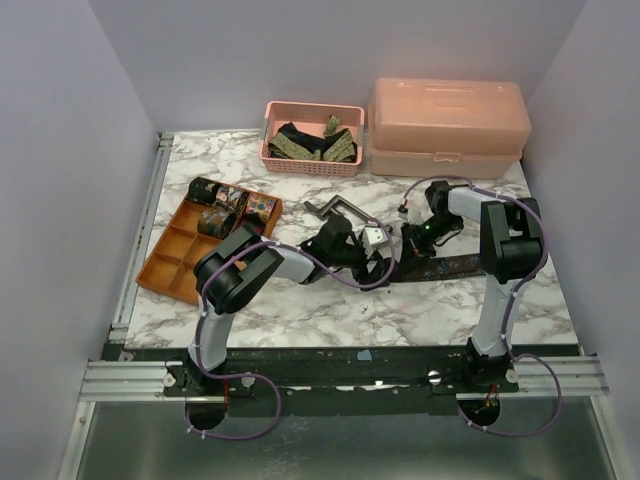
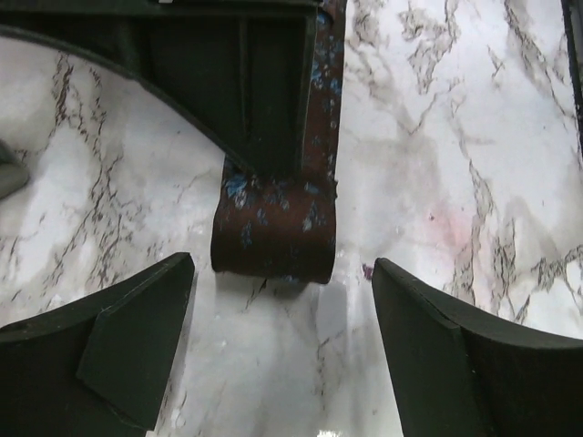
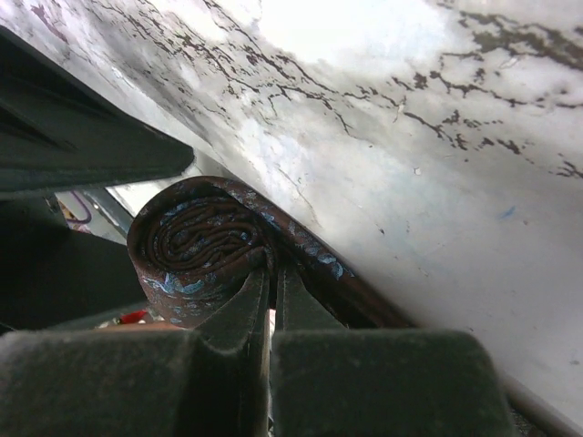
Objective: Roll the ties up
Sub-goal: Roll the tie at the center of the board.
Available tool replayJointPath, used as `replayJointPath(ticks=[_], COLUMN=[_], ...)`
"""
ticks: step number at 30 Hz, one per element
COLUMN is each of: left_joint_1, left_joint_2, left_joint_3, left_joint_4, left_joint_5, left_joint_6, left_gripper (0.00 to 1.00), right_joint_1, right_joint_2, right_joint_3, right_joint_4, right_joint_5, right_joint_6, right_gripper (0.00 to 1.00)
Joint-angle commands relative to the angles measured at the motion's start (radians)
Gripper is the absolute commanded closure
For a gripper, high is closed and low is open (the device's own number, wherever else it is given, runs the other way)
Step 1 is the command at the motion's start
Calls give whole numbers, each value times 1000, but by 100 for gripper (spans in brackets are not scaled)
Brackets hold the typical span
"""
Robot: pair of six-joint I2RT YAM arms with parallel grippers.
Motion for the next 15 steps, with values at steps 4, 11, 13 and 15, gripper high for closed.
replayJointPath(ticks=[4, 11, 13, 15], left_joint_1=[-50, -62, -59, -59], left_joint_2=[124, 137, 114, 90], left_joint_3=[100, 74, 40, 21], left_joint_4=[122, 19, -21, -91], left_joint_5=[-63, -136, -159, -171], left_joint_6=[-69, 89, 132, 166], left_gripper=[23, 64, 72, 80], right_joint_1=[24, 55, 65, 68], right_joint_2=[78, 111, 108, 101], right_joint_3=[-49, 0, 12, 23], right_joint_4=[201, 198, 196, 184], right_joint_5=[276, 215, 184, 131], right_joint_6=[-64, -34, -19, -1], right_gripper=[100, 100, 100, 100])
